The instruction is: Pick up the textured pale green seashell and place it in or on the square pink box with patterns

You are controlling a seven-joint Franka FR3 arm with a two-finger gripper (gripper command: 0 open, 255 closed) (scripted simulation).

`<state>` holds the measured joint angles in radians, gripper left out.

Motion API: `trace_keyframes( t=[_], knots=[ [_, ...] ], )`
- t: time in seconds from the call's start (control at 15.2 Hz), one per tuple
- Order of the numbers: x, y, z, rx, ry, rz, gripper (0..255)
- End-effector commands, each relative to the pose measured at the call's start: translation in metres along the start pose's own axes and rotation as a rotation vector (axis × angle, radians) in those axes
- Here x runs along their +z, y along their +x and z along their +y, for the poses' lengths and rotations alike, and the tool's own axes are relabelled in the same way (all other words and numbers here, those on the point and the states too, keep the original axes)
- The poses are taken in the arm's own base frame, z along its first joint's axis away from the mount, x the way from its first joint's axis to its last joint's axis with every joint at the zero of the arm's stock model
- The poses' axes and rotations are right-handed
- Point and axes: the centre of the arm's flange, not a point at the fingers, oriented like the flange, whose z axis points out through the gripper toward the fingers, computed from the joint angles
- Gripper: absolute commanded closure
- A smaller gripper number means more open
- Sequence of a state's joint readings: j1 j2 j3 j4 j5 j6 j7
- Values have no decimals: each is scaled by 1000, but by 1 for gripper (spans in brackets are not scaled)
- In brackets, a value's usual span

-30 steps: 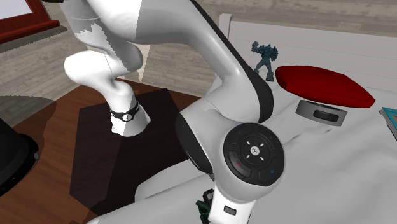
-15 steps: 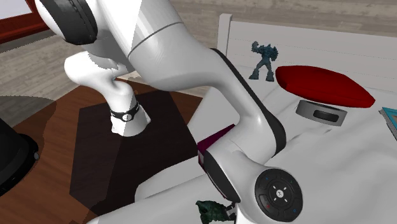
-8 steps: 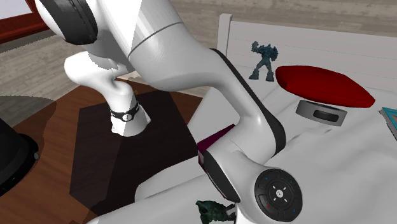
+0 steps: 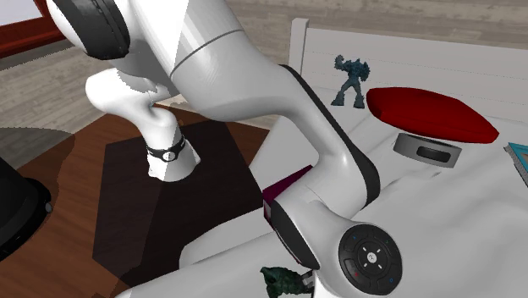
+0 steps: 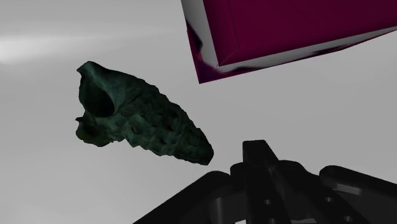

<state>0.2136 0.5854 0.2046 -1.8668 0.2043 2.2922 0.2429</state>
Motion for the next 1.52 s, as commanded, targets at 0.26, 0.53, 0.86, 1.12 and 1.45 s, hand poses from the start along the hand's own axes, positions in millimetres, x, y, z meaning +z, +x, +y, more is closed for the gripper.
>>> trace_keyframes(
  t=[0.26,0.53,0.86,1.12,1.45],
  knots=[
    [28,-26,15,-510,-195,15,0],
    [47,-36,33,-819,-314,24,0],
    [73,-32,40,-819,-314,24,0],
    [81,-31,42,-819,-314,24,0],
    [81,-31,42,-819,-314,24,0]
  ],
)
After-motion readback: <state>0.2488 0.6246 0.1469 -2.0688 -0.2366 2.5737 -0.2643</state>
